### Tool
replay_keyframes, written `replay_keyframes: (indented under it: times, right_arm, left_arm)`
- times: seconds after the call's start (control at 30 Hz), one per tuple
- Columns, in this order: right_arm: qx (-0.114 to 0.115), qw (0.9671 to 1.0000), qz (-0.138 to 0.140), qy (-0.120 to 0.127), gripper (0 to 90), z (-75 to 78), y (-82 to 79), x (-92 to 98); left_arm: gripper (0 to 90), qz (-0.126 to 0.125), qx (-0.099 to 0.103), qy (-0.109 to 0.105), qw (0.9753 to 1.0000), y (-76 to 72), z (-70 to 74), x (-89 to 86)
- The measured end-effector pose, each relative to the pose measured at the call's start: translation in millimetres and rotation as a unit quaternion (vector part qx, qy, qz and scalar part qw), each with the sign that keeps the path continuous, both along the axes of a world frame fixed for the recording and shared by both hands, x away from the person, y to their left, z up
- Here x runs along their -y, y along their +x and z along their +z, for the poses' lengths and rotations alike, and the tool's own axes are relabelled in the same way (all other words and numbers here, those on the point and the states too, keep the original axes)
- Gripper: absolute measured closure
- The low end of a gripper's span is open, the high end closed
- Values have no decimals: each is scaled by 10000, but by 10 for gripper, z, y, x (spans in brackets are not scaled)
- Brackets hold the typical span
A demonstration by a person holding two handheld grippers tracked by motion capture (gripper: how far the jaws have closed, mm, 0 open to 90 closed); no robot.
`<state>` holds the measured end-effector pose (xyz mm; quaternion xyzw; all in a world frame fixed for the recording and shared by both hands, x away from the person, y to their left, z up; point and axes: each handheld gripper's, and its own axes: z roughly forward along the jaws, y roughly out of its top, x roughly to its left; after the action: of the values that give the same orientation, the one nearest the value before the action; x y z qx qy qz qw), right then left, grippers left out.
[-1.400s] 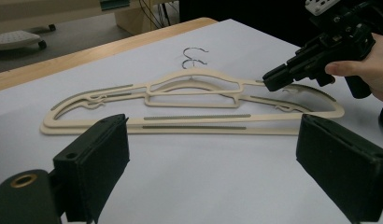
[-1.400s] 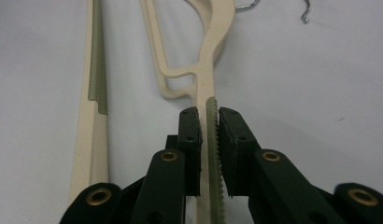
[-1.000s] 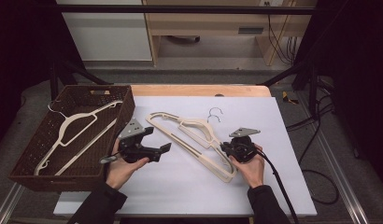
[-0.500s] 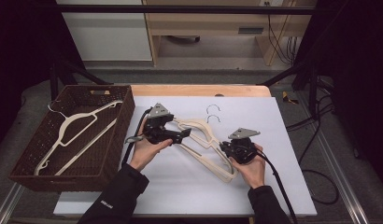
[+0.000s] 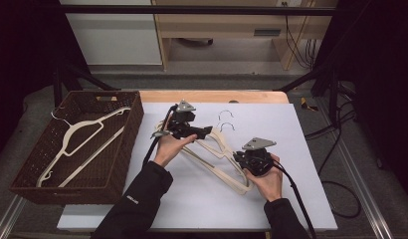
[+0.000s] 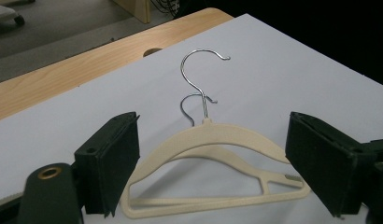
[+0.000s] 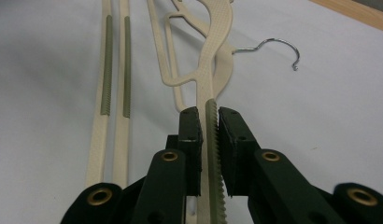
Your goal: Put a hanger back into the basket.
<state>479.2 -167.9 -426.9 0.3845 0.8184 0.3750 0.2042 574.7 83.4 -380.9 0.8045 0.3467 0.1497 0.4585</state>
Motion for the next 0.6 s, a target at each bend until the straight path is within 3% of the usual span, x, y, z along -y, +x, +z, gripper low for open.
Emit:
replay_keyframes:
  times: [0.23, 0.3, 0.43, 0.5, 0.6]
  right_arm:
    - [63, 10000, 52, -13, 800, 8, -3, 11]
    - [58, 10000, 53, 1, 800, 12, -7, 11]
    - [61, 10000, 55, 0, 800, 12, -9, 14]
    - [75, 9999, 80, 9, 800, 9, -10, 19]
    - [89, 9999, 73, -17, 800, 10, -13, 20]
  left_arm:
    - [213, 43, -93, 58, 9999, 140, -60, 98]
    - [240, -6, -65, 162, 9998, 187, -85, 161]
    - [298, -14, -66, 148, 9999, 219, -119, 241]
    - [314, -81, -14, 342, 9994, 258, -140, 298]
    - [337, -94, -16, 388, 9992, 292, -159, 322]
